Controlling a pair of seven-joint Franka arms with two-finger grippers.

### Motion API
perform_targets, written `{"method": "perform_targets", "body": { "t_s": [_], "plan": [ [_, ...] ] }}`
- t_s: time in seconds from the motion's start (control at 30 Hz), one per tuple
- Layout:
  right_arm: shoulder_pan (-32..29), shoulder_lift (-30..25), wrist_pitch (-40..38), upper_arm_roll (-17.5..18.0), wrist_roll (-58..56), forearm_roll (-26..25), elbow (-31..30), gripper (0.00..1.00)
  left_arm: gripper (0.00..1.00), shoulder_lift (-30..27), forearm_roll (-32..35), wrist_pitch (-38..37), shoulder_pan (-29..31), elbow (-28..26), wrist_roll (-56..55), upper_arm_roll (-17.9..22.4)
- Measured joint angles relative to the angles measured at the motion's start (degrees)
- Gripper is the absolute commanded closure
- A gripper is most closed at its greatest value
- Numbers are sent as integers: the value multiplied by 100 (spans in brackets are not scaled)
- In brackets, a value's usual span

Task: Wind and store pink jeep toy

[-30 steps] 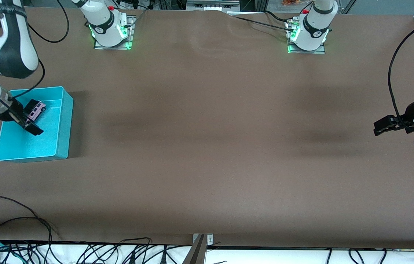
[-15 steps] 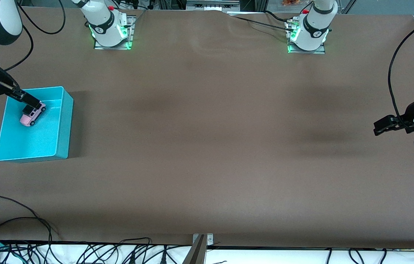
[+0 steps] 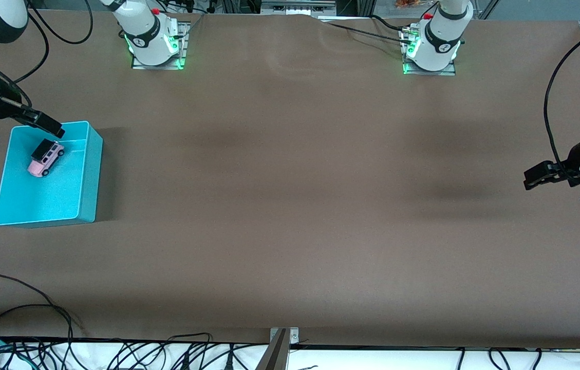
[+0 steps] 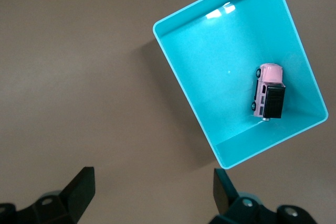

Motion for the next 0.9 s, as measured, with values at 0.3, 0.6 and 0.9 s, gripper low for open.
{"method": "perform_targets", "body": {
  "t_s": [0.3, 0.6, 0.9],
  "plan": [
    [117, -144, -674, -67, -361, 37, 332, 0, 0, 0, 0, 0, 0, 0, 0, 0],
    [506, -169, -1240, -450, -695, 38, 752, 0, 0, 0, 0, 0, 0, 0, 0, 0],
    [643, -170, -1720, -706, -1281, 39, 1169, 0, 0, 0, 0, 0, -1, 0, 0, 0]
  ]
}}
